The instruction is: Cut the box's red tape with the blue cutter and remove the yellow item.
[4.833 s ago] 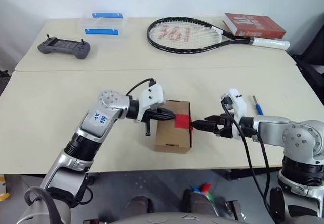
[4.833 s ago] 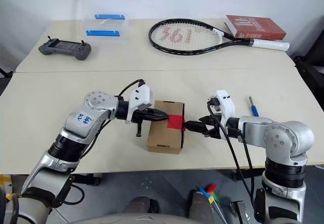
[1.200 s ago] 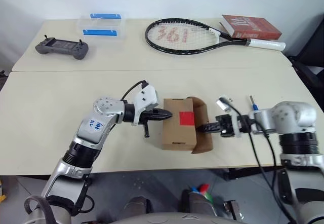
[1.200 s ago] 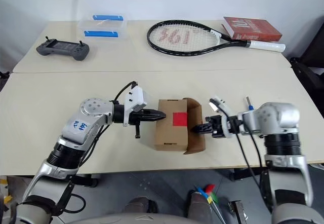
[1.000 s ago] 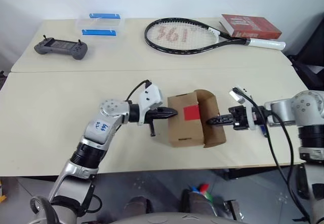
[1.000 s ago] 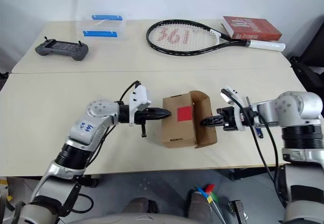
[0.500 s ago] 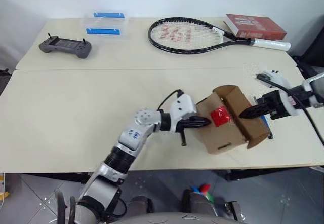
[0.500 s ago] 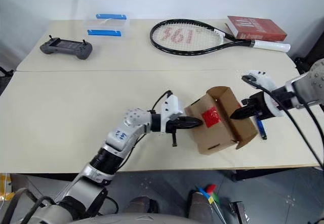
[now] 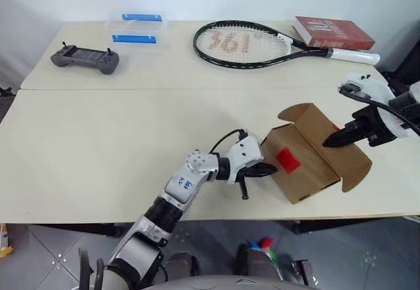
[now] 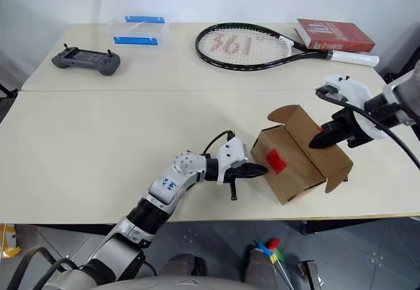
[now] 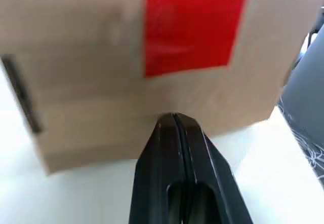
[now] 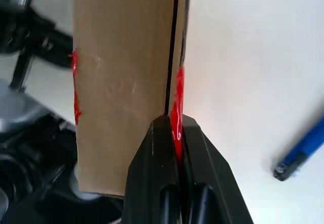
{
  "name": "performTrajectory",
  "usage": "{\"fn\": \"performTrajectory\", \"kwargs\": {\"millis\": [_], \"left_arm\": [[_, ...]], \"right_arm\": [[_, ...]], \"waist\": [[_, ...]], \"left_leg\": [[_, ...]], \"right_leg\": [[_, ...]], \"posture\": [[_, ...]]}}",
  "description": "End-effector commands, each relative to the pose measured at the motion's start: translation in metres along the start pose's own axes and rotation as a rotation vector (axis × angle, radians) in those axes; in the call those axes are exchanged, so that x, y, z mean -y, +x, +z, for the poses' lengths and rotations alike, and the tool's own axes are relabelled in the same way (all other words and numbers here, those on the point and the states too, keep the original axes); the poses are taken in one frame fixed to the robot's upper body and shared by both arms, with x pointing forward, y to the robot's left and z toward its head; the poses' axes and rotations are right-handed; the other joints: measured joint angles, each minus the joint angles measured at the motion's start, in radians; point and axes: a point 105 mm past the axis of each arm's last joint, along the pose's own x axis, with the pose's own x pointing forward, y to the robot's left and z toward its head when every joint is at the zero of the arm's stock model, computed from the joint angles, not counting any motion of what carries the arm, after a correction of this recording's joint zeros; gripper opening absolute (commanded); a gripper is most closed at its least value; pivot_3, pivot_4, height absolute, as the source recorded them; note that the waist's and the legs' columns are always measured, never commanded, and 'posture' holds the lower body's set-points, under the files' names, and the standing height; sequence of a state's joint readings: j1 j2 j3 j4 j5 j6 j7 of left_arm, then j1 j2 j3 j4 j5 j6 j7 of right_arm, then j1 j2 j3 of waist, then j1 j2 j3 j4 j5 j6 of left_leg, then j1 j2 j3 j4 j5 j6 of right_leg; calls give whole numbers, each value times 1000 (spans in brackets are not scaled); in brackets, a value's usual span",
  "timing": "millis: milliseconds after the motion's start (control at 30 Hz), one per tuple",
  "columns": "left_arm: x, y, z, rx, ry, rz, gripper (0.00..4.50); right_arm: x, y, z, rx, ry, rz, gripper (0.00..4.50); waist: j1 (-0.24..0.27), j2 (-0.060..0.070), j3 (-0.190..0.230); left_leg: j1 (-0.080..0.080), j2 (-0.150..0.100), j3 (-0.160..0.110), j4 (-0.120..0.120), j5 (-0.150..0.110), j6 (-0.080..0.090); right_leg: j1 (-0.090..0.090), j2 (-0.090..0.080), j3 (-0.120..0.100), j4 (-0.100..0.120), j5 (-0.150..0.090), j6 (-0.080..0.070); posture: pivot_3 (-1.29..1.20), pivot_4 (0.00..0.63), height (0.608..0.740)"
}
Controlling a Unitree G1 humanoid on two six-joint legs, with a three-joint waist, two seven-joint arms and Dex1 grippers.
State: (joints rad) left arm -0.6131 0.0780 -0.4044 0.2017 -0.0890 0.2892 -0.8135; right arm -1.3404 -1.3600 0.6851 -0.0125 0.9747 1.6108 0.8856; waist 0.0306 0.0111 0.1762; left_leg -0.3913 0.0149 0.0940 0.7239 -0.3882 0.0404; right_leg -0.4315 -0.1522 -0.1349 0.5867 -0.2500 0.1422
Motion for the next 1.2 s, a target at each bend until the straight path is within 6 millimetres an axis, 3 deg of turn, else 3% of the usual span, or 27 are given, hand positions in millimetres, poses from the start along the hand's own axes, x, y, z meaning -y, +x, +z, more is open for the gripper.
{"fn": "performTrajectory", "kwargs": {"millis": [33, 233, 400, 667, 833, 967, 1033, 1200], "left_arm": [[-1, 0, 10, 29, 25, 17, 0], [-8, -3, 14, 33, 30, 54, 0], [-14, -10, 2, -53, 35, 96, 0], [-11, -13, 11, -50, 57, 44, 0], [8, -32, 46, 50, 60, -143, 0], [10, -46, 77, 117, 67, -215, 0], [5, -42, 88, 148, 79, -192, 0], [-7, -4, 95, 134, 123, -114, 0]], "right_arm": [[-7, -4, -6, 8, -33, -7, 44], [0, 6, -12, 33, -49, -94, 44], [-10, 7, -11, 98, -76, -91, 44], [-14, 11, -10, 141, -79, -127, 44], [-15, 12, -9, 157, -76, -139, 44], [-16, 12, -8, 165, -73, -144, 44], [-17, 12, -8, 168, -70, -146, 44], [-19, 14, -8, 174, -65, -143, 44]], "waist": [[2, 0, 0], [11, 0, 0], [13, 0, 0], [13, 0, 0], [8, 0, 0], [7, 0, 0], [8, 0, 0], [15, 0, 0]], "left_leg": [[0, -1, 0, 0, 0, 0], [0, -1, 0, 1, 0, 1], [1, -1, 1, 2, 0, 1], [1, 0, 1, 7, 0, 1], [1, 1, 1, 8, 0, 1], [1, 1, 1, 9, 0, 1], [1, 0, 1, 9, 0, 1], [1, 0, 2, 9, 0, 2]], "right_leg": [[0, 0, -1, 0, 0, 0], [2, 0, -2, 1, 0, 0], [2, 1, -1, 3, 0, 0], [3, 1, 0, 4, 1, -1], [3, 1, 0, 4, 1, -1], [3, 2, 0, 4, 1, -1], [3, 2, 0, 4, 1, -1], [5, 2, 0, 3, 1, -1]], "posture": [[0, 150, 740], [0, 150, 740], [0, 150, 740], [0, 150, 740], [0, 150, 740], [0, 150, 740], [0, 150, 740], [0, 150, 740]]}}
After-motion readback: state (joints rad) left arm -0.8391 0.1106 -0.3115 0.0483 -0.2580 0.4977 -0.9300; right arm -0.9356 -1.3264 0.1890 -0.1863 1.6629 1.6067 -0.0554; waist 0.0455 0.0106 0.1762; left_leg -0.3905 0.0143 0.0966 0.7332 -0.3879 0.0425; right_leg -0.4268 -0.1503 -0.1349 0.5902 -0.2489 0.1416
